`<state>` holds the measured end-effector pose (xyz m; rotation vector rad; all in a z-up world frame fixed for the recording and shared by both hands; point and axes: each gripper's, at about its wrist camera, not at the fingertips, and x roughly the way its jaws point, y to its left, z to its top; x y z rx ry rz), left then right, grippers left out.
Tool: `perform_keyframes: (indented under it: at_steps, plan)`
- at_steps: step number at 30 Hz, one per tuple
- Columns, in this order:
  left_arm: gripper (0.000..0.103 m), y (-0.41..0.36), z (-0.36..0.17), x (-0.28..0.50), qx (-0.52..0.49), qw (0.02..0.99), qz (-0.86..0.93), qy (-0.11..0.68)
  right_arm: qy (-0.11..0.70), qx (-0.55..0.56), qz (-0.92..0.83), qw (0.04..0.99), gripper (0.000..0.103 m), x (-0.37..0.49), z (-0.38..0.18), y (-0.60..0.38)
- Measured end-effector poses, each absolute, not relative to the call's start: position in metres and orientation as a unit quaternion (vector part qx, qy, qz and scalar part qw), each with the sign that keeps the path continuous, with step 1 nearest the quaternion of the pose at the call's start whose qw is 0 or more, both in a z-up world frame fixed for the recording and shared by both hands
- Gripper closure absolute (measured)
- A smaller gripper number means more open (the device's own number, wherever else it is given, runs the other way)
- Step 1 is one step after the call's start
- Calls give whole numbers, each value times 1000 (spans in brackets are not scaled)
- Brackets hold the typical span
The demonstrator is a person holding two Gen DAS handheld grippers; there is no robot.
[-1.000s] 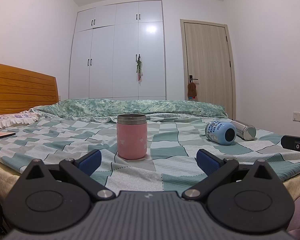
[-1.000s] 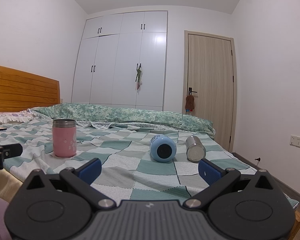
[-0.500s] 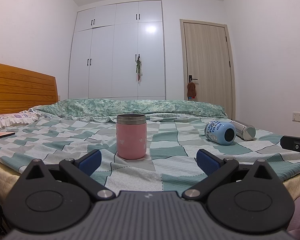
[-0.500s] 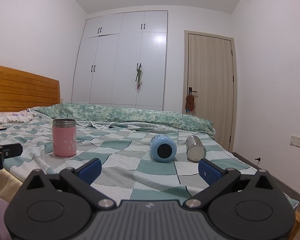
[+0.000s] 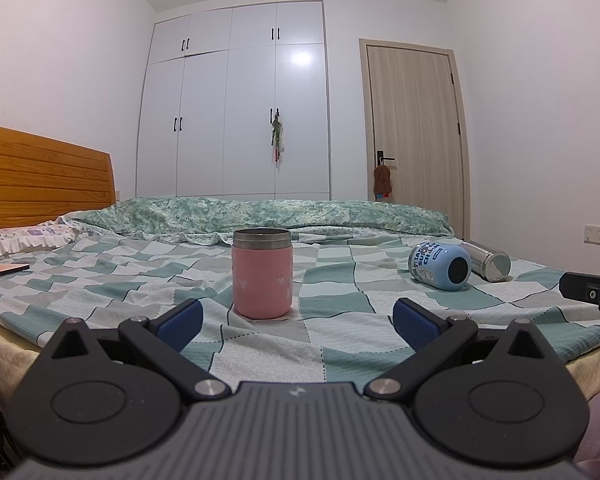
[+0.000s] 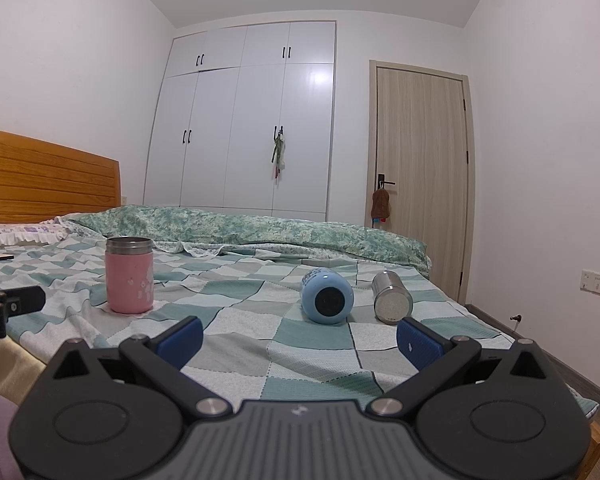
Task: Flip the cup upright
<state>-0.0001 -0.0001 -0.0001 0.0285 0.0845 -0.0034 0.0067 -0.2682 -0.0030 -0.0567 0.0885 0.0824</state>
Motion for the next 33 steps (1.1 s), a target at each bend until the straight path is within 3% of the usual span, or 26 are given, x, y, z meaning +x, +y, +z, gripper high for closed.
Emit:
perform_keyframes:
  at_steps: [18, 33]
  plan:
    - [0, -18, 21, 12, 2, 998, -36, 52, 84, -18, 61, 994, 0, 19, 11, -268]
    - [0, -62, 72, 158, 66, 990, -107, 65, 151, -61, 94, 982, 0, 169, 84, -272]
